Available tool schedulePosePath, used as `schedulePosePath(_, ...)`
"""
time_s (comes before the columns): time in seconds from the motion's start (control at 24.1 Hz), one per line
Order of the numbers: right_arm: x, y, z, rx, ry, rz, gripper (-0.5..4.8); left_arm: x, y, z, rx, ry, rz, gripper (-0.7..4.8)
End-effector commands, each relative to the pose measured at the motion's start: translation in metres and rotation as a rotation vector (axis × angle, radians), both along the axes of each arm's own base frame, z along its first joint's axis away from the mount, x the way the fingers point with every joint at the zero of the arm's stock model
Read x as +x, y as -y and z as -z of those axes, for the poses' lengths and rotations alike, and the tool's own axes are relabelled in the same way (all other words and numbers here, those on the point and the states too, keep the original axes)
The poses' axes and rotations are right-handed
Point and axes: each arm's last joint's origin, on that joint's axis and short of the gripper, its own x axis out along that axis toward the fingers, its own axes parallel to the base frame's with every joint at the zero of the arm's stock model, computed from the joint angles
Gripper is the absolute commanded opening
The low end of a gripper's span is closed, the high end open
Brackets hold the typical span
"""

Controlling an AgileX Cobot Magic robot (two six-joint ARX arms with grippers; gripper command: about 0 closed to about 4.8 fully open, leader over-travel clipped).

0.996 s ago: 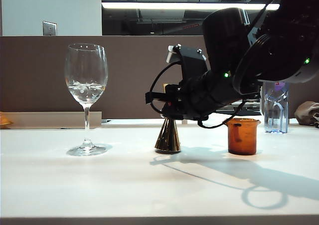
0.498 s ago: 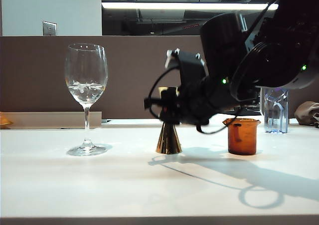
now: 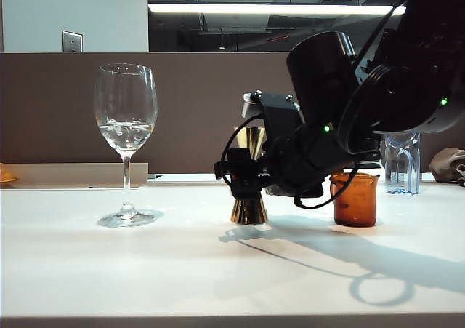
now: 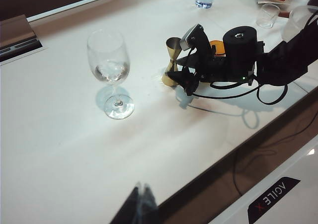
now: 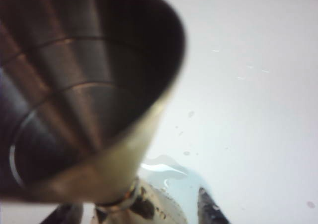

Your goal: Pick up the small amber measuring cup and pour the water in it into the jigger, then pick up the jigger and pour the water in it into the wine glass.

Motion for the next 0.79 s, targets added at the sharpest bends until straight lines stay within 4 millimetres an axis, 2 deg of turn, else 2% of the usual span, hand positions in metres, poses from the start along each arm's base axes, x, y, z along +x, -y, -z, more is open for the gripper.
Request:
schedulePosePath(0.04,0.001,-0.001,-0.006,0.021,0.023,0.001,2.85,-0.001,0.0,0.0,-0.002,-0.002,-0.002,-0.02)
schedulePosePath(0.25,0.001,-0.001,-0.008,0.026,0.03,0.001,3.43,-0.001,0.0,0.0,-0.002,-0.002,-0.002,-0.02)
schedulePosePath(0.58,-0.003,-0.004,-0.016,0.037,0.044,-0.01,3.43,-0.001,0.0,0.0,-0.002,-0.002,-0.002,-0.02)
schedulePosePath(0.79,-0.005,-0.002,-0.024,0.027,0.032,-0.01,3.75,-0.001,0.0,0.0,-0.002,-0.002,-0.002,-0.02)
